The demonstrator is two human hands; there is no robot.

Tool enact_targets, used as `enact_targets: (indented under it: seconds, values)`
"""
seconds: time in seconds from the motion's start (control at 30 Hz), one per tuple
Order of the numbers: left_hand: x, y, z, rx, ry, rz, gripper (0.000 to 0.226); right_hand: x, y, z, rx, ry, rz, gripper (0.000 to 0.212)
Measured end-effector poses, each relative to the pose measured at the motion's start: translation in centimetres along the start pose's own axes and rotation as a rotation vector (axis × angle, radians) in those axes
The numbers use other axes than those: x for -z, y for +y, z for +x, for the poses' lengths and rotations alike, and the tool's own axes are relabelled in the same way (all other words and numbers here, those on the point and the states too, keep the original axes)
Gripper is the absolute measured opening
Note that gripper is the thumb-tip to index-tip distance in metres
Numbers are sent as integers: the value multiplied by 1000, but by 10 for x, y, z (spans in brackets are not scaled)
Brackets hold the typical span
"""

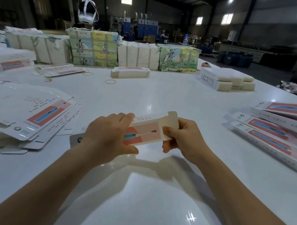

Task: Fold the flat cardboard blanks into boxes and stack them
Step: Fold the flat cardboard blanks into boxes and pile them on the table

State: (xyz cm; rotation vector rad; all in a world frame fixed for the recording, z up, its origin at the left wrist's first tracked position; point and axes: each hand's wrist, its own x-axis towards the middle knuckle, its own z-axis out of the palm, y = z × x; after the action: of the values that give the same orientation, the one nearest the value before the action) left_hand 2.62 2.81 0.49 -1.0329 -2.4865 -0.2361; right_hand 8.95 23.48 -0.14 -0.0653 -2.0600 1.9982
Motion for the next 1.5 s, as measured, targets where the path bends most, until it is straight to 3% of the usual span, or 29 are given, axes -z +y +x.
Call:
enact_targets:
  seconds: [0.13, 0.27, 0.4, 0.53, 0.8, 0.97, 1.07, 1.13, 1.2, 1.27, 1.37, 1.5]
  values:
    - [1, -6, 2, 89, 79, -88, 67, -8, 4, -1, 64, 183, 55, 14]
    - [3, -14, 2, 155, 119, -148, 68, -18, 6, -10, 390, 519, -160, 18]
    - [2, -12, 2, 190, 70, -286, 75, -36, 12, -15, 464, 411, -339, 19]
    - [3, -8, 3, 204, 31, -418, 84, -42, 11, -13, 442, 431, -241, 28]
    - [4, -2, 3, 161, -56, -409, 80, -42, 12, -16, 585, 465, -434, 24]
    - [3, -7, 3, 160, -89, -439, 74, -41, 12, -17, 557, 434, -526, 26]
    - [-1, -10, 3, 155, -127, -454, 65, -40, 6, -17, 654, 547, -761, 22]
    - [-5, -11, 3, 139, -155, -426, 59, -39, 4, -16, 636, 521, -851, 38]
    - [-8, -10, 3, 124, -178, -388, 58, -39, 1, -17, 526, 357, -777, 57]
    - [-11, -10, 3, 123, -184, -381, 57, -40, 2, -18, 465, 273, -656, 58]
    - [-11, -9, 5, 155, -172, -412, 57, -44, 6, -19, 495, 340, -523, 54]
    - [-13, -3, 6, 190, -165, -399, 61, -50, 8, -19, 388, 338, -408, 47]
